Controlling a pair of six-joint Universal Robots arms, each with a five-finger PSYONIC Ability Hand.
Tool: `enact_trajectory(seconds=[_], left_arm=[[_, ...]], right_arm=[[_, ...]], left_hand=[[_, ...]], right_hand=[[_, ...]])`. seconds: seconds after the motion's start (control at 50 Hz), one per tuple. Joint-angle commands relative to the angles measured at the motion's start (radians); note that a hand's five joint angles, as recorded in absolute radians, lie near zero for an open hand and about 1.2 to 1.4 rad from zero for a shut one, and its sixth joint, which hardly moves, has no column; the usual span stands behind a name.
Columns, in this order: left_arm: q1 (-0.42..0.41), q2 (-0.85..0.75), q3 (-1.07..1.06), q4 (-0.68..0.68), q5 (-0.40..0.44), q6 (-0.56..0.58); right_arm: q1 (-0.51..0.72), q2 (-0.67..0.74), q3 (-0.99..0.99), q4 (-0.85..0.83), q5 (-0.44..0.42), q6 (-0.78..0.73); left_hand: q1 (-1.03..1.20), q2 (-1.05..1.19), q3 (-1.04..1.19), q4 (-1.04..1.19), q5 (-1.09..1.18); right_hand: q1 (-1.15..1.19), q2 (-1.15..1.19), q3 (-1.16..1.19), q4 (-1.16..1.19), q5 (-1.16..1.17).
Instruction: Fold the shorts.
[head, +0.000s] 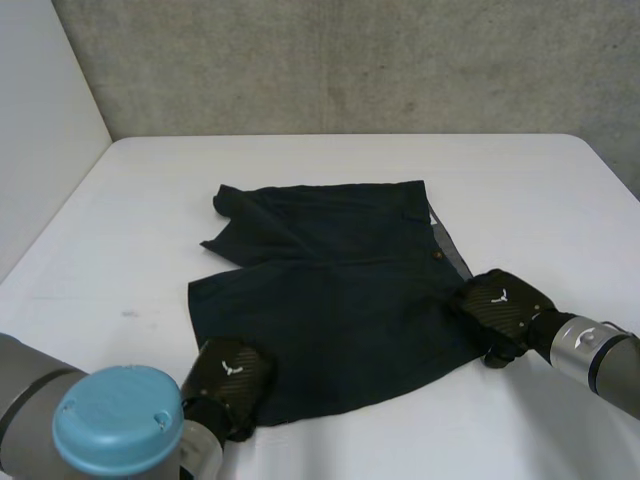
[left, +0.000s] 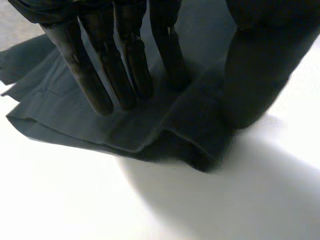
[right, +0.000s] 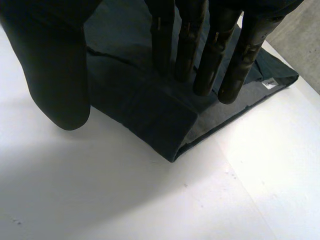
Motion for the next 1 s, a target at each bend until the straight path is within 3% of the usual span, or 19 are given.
enact_trajectory(seconds=[0.02,0.14,0.26,0.36,0.56,0.8,0.88,0.94,0.96,1.0], left_arm=[[0.06,0.005,0.022,0.037,0.002,0.062],[0.083,0.006,0.035,0.04,0.002,0.101],[0.092,0.011,0.042,0.039,0.004,0.105],[0.092,0.022,0.058,0.033,0.005,0.105],[0.081,0.065,0.058,0.031,0.007,0.102],[0.081,0.132,0.074,0.019,0.007,0.103],[0.083,0.164,0.082,0.011,0.005,0.097],[0.083,0.19,0.087,0.011,0.005,0.095],[0.083,0.201,0.087,0.011,0.005,0.097],[0.083,0.21,0.087,0.009,0.007,0.097]], right_arm=[[0.002,-0.001,0.009,0.0,0.001,0.003],[0.002,-0.002,0.009,-0.001,0.003,0.011],[0.005,0.001,0.003,0.0,0.003,0.031],[0.009,0.01,0.001,-0.011,0.001,0.041],[0.052,0.011,-0.033,-0.024,0.007,0.159],[0.063,0.051,-0.093,-0.026,0.026,0.166],[0.063,0.065,-0.113,-0.026,0.04,0.166],[0.062,0.065,-0.125,-0.024,0.046,0.167],[0.065,0.059,-0.129,-0.024,0.046,0.169],[0.066,0.054,-0.134,-0.024,0.047,0.17]], left_hand=[[0.348,0.339,0.341,0.344,0.36],[0.591,0.583,0.585,0.588,0.603],[0.591,0.583,0.585,0.588,0.604],[0.591,0.583,0.585,0.588,0.604],[0.591,0.583,0.585,0.588,0.604],[0.591,0.583,0.585,0.588,0.604],[0.591,0.583,0.585,0.588,0.604],[0.591,0.583,0.585,0.588,0.604],[0.591,0.583,0.585,0.588,0.604],[0.591,0.583,0.585,0.588,0.604]], right_hand=[[0.139,0.066,0.076,0.073,0.07],[0.028,-0.045,-0.035,-0.038,-0.042],[-0.034,-0.107,-0.097,-0.1,-0.104],[0.151,0.077,0.087,0.084,0.081],[0.169,0.096,0.106,0.102,0.099],[0.198,0.125,0.135,0.132,0.128],[0.292,0.218,0.229,0.225,0.222],[0.631,0.558,0.568,0.565,0.562],[0.885,0.812,0.822,0.819,0.816],[0.902,0.828,0.838,0.835,0.832]])
